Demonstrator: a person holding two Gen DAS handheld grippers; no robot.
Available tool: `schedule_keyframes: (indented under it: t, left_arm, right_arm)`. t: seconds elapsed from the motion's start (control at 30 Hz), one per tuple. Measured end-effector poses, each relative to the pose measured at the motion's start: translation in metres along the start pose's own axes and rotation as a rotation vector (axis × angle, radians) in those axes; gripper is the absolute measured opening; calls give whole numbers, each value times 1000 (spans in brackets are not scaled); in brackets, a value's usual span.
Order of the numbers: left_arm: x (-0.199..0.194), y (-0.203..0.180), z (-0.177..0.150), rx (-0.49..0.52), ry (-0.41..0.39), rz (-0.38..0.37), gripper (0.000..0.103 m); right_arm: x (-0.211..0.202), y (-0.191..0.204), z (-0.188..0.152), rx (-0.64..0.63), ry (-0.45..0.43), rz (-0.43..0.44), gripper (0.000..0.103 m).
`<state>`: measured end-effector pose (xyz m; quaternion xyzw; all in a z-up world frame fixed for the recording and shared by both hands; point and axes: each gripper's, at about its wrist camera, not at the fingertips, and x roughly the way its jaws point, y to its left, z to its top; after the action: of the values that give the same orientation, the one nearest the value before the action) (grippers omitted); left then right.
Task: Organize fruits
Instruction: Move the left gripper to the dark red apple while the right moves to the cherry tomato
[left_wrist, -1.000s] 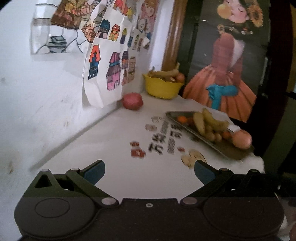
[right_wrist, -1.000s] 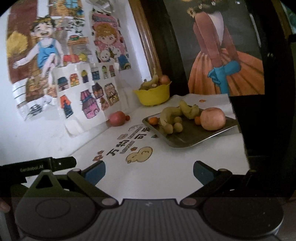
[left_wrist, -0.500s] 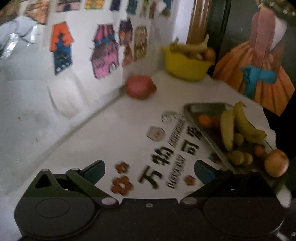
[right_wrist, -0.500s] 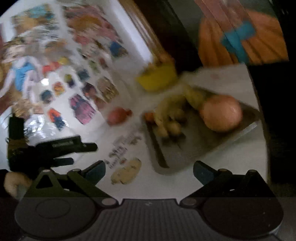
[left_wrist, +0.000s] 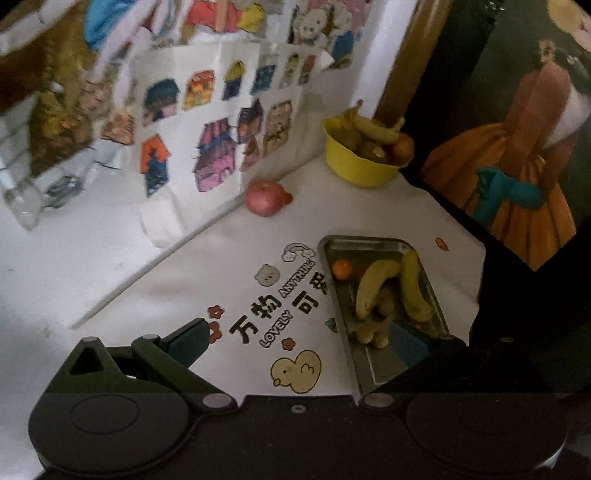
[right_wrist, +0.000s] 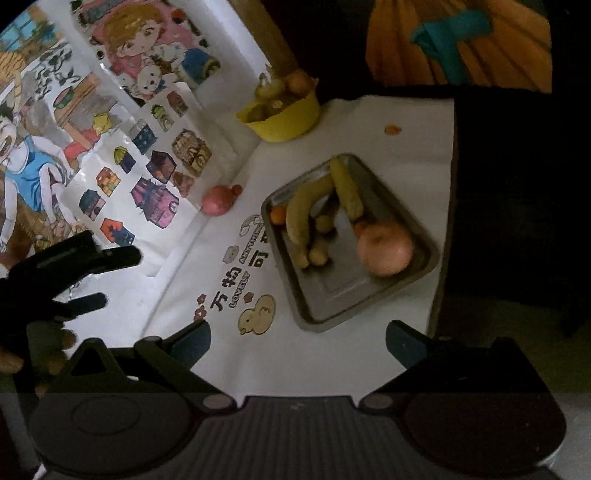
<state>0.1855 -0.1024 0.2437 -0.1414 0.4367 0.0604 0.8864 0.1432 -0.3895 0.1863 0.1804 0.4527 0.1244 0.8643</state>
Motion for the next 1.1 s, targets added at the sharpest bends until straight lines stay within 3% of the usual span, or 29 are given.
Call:
schedule_keyframes:
  t: [0.13,0.27,0.5,0.73,0.97,1.1]
  left_arm:
    - [-1,1,2,-6,54,128,102]
    - [6,13,7,-32,77,176,102]
    - [52,29,39,-44,63,158,102]
    - [115,40,73,-22,108,112,102]
    - [171,47,98,67,63,67,102]
    - [199,44,104,154,18,47,102]
  right_arm:
    - [-3,9,26,-81,14,-54,103]
    - [10,22,43,-137,18,-50,103]
    - [46,50,72,-199,40,-28,103]
    - [95,78,116,-319,54,-72,103]
    - [160,102,159,-547,55,-101,103]
    - [201,121,172,-741,18,-66,103]
